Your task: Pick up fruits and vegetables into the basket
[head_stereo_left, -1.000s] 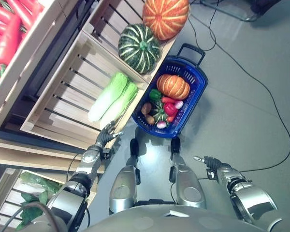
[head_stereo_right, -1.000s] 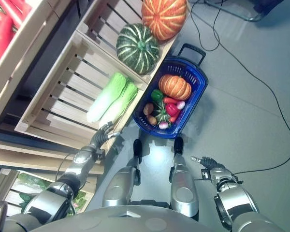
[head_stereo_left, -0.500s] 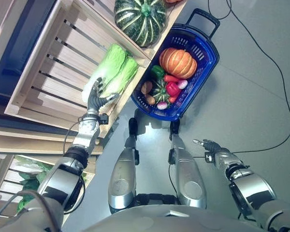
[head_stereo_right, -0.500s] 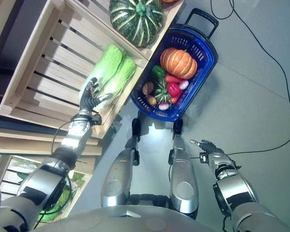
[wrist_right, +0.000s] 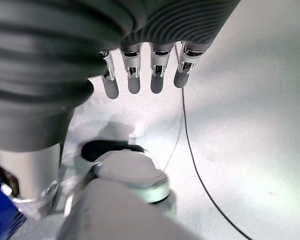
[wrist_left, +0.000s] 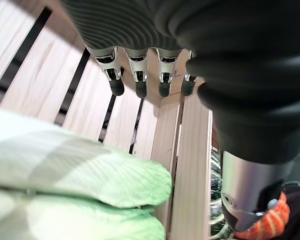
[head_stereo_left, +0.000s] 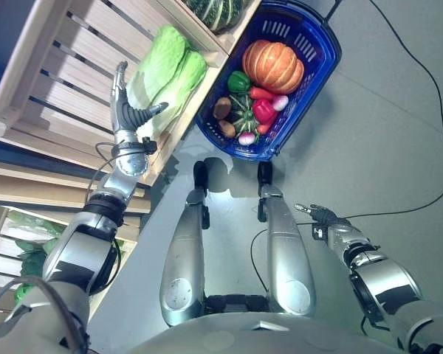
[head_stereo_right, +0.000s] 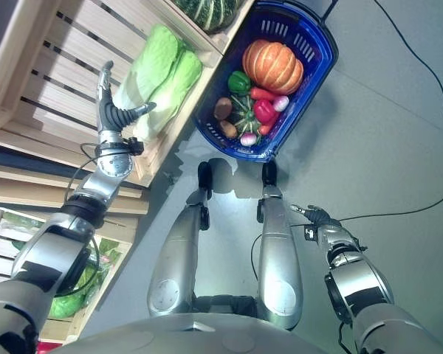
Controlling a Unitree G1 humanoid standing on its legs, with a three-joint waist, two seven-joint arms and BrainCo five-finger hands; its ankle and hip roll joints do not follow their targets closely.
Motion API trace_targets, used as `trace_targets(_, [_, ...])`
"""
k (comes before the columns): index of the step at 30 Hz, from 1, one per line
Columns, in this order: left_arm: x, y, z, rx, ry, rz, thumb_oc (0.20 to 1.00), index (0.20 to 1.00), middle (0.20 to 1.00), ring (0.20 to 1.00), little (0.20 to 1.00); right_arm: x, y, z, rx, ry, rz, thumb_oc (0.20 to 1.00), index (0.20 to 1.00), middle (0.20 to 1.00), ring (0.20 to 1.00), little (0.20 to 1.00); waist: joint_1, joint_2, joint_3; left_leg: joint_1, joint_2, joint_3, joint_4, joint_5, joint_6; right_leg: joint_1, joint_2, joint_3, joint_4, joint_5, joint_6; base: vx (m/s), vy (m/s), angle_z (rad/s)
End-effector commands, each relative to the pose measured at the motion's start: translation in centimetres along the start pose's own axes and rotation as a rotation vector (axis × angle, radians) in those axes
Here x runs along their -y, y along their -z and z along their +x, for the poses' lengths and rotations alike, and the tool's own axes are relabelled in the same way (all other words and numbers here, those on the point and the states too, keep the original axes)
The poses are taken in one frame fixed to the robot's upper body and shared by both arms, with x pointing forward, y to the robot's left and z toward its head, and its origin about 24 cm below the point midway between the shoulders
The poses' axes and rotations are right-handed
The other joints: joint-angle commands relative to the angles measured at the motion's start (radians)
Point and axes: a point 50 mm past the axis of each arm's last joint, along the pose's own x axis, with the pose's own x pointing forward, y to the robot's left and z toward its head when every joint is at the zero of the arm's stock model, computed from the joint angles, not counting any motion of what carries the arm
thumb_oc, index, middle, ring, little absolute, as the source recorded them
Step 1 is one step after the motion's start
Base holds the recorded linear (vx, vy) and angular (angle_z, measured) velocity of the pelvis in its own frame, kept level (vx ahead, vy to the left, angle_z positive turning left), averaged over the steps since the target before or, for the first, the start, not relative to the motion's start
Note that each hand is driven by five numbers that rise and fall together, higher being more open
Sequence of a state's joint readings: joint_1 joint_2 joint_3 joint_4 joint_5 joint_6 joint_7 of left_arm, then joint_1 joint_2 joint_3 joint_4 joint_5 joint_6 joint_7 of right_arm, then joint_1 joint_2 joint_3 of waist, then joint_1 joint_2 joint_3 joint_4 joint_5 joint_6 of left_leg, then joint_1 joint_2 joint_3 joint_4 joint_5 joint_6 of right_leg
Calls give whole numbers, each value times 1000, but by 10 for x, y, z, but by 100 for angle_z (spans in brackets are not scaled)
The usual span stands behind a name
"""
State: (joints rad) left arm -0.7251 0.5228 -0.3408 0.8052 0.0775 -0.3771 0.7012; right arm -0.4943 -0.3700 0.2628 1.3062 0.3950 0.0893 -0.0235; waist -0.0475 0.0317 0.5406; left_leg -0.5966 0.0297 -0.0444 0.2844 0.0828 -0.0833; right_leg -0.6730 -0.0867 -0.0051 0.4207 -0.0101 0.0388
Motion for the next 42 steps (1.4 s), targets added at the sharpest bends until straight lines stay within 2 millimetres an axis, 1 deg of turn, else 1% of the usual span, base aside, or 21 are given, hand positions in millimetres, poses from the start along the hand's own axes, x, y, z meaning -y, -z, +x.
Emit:
trace_targets(1, [-24,-7,21,74,-128,136,1000,1000,1000,1000,1000,5,14,-1,-25,8,-27,1000,1000,1000,1000,1000,-8,-11,-21,-41,-47,40,127,-131,56,14,33,13,27,-35,9,0,0,0])
trace_targets(4, [-31,-4,28,79,-146,239,1000,1000,1000,1000,1000,6,9,-1,-11,7,-31,1000,1000,1000,1000,1000,-14,-19,-21,-54,-45,41,131,-129,53,3,37,15,26,-32,7,-8,12,-3])
trace_targets(7, [-33,0,31,64,-149,299,1000,1000,1000,1000,1000,5,6,-1,-3,6,-34,1000,1000,1000,1000,1000,-18,-24,-21,-60,-44,43,131,-128,50,0,39,15,21,-30,6,-9,7,-3])
trace_targets(11, [-42,13,36,0,-156,437,1000,1000,1000,1000,1000,2,-1,0,7,-3,-45,1000,1000,1000,1000,1000,-28,-39,-21,-66,-37,49,126,-123,44,-5,42,14,12,-27,5,-10,1,-2])
trace_targets(17, [-47,25,39,-96,-131,532,1000,1000,1000,1000,1000,0,-9,0,17,-10,-57,1000,1000,1000,1000,1000,-39,-49,-21,-73,-34,50,124,-118,37,-8,47,13,7,-28,1,-3,1,-1])
trace_targets(24, [-49,40,35,-219,-84,582,1000,1000,1000,1000,1000,-1,-17,0,31,-11,-62,1000,1000,1000,1000,1000,-44,-50,-21,-79,-35,50,125,-117,34,-13,49,12,6,-32,-1,0,0,0])
trace_targets(28, [-55,47,35,-287,-93,594,1000,1000,1000,1000,1000,2,-22,0,37,-13,-67,1000,1000,1000,1000,1000,-47,-53,-21,-85,-33,50,126,-115,33,-18,52,13,8,-33,-2,1,5,-2])
trace_targets(35, [-62,51,35,-351,-103,593,1000,1000,1000,1000,1000,2,-27,0,46,-11,-73,1000,1000,1000,1000,1000,-52,-58,-21,-99,-30,50,128,-111,30,-36,56,14,15,-33,-2,0,15,-5])
trace_targets(42, [-63,51,39,-385,-75,591,1000,1000,1000,1000,1000,2,-33,-1,56,-12,-68,1000,1000,1000,1000,1000,-54,-66,-21,-117,-28,51,132,-109,30,-54,60,14,17,-30,0,0,0,0])
